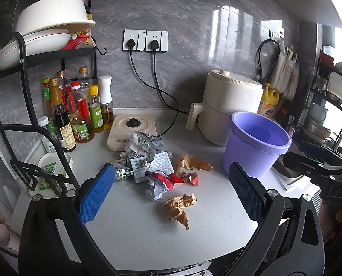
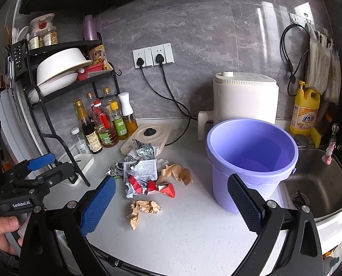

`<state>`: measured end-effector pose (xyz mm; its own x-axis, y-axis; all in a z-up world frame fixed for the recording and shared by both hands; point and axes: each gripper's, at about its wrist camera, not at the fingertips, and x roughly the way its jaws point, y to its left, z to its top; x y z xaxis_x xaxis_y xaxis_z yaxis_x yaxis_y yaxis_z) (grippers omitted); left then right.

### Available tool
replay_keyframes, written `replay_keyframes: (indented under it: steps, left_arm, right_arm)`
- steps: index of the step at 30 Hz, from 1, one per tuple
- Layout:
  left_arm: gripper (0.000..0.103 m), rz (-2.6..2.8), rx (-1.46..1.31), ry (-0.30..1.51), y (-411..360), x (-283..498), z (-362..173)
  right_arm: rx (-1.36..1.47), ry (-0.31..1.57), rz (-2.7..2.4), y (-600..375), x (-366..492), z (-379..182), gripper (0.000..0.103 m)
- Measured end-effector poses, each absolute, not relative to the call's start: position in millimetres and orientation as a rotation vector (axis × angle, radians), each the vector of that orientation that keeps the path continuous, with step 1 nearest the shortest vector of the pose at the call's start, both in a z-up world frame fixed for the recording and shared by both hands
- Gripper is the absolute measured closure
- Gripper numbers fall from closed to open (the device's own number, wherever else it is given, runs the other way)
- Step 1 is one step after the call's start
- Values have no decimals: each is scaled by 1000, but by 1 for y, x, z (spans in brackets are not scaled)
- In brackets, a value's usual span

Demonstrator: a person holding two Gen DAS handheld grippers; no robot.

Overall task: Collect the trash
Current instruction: 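Move both tools toward the trash pile on the counter, then close the left tool on the crumpled brown paper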

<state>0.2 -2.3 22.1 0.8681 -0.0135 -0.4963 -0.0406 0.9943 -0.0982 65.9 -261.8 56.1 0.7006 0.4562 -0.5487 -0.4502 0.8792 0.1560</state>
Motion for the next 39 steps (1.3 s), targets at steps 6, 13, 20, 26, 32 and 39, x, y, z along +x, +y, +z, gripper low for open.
replay_keyframes:
  steps: [6, 13, 20, 26, 32, 39]
  left_arm:
    - [5, 12, -107, 520, -3, 1, 22]
    - [5, 7, -110, 527, -4, 4, 21]
    - [5, -10, -118, 545, -1, 4, 11]
    - [5, -22, -126, 580, 3, 7, 1]
    - [10, -30, -128, 637, 6, 14, -16]
    - [20, -36, -125, 706, 2, 30, -44]
  right_arm:
    - [13, 608, 498, -263, 66, 57, 8]
    - [17, 614, 482, -261, 66, 57, 8]
    - [32, 632, 463, -262, 66, 52, 8]
    - [42, 657, 438, -264, 71, 44, 8]
    - [78, 709, 395, -272, 79, 24, 10]
    - [81, 765, 308, -278, 88, -8, 16]
